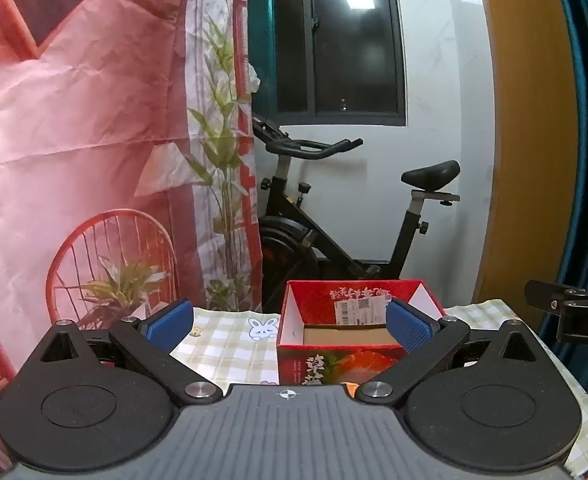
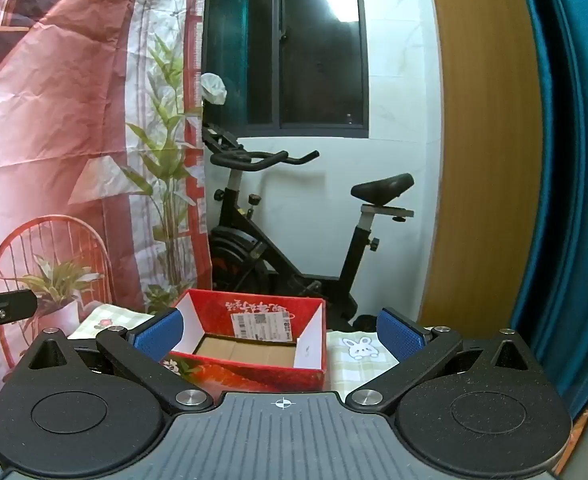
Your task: Organize soft objects
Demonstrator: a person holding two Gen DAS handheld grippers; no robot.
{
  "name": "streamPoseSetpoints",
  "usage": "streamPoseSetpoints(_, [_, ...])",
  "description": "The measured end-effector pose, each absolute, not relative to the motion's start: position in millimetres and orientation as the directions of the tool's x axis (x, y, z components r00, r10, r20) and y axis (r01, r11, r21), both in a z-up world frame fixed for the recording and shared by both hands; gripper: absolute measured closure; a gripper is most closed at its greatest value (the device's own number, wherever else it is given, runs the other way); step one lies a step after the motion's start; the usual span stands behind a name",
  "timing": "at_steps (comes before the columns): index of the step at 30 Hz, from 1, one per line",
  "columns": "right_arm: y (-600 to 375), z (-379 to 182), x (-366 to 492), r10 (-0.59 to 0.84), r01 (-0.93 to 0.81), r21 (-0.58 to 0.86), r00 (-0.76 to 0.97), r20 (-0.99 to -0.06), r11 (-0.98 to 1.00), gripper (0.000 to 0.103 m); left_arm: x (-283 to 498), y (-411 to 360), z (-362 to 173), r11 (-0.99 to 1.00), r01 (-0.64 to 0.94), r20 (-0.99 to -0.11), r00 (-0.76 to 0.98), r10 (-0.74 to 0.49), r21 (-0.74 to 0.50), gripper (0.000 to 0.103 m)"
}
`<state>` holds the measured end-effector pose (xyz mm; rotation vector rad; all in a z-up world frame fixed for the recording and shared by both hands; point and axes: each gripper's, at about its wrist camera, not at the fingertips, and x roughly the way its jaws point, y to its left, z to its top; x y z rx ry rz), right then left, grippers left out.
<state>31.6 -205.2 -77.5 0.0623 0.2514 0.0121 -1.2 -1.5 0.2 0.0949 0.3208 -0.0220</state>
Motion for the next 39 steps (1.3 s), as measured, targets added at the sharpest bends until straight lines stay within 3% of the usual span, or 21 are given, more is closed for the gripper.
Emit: streamPoseSetpoints(39, [-206.9,-76.5,32.2,0.012,0.006,0.066,0.965,-0.263,0.998,0.000,0.8,-1.4,-2.2,0.996,0.031,-0.330,0.944,-0.001,0.087,0.000])
